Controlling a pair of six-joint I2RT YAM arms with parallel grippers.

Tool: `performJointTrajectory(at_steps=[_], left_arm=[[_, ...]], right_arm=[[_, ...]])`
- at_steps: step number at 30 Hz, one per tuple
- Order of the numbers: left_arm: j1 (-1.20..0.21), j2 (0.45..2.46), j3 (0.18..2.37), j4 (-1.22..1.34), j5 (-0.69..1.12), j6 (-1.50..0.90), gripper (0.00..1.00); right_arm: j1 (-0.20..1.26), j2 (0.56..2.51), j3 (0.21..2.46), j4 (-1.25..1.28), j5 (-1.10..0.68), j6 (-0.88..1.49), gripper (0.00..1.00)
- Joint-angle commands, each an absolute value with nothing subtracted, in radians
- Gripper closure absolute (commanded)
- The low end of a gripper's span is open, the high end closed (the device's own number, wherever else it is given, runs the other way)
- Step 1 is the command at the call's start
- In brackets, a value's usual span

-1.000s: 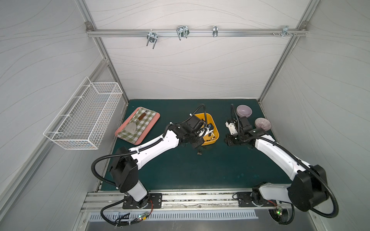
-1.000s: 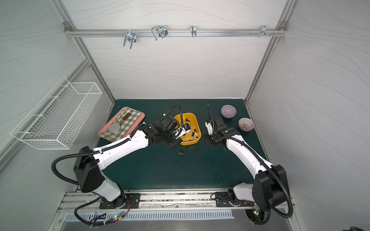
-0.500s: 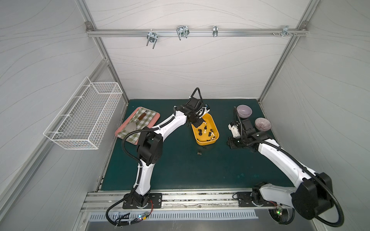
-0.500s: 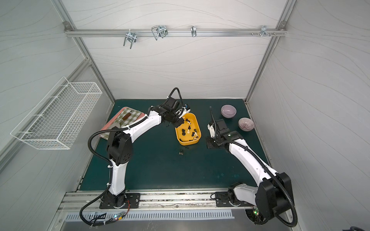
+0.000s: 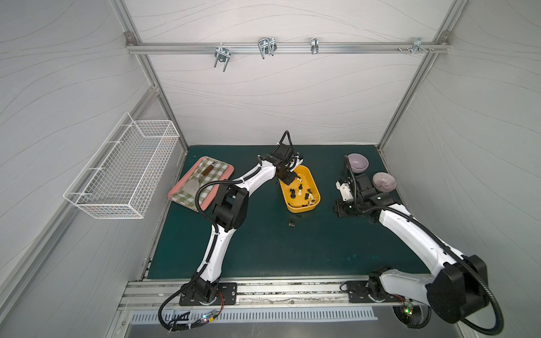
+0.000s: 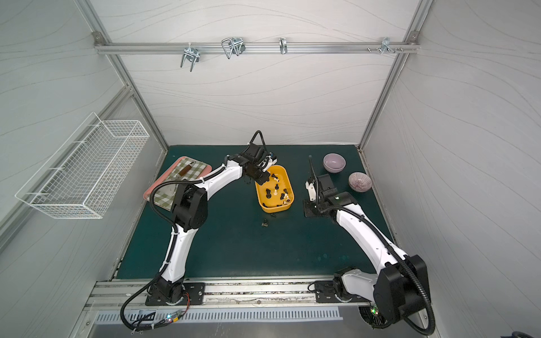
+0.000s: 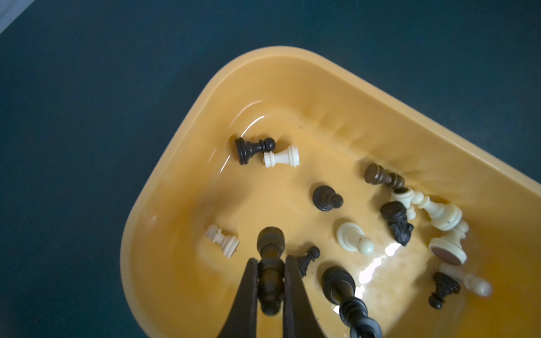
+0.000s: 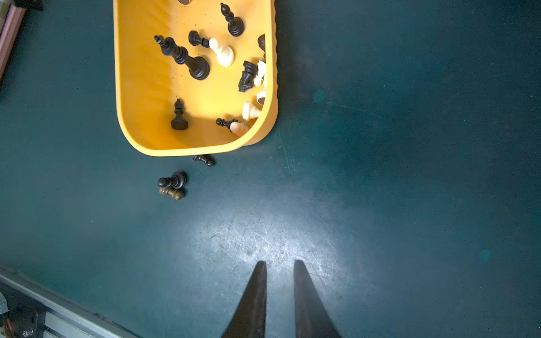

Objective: Put the chess pieces into the storage box
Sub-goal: Place the chess piece in the storage box.

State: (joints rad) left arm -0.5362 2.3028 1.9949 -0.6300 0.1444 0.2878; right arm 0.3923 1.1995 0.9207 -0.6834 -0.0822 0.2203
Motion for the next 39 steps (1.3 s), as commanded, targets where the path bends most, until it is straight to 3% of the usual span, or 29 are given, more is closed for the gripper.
performJointTrajectory(at_steps=[1, 39], left_arm=[[-0.526, 2.342, 2.061, -0.622, 0.162, 0.272, 0.95], [-0.495, 2.38, 2.124, -0.629, 0.209, 0.236, 0.77]], right_arm=[[0.385, 1.181, 0.93, -0.722, -0.072, 0.219, 0.8], [0.378, 1.126, 0.92, -0.75, -0.052, 0.212, 0.8]])
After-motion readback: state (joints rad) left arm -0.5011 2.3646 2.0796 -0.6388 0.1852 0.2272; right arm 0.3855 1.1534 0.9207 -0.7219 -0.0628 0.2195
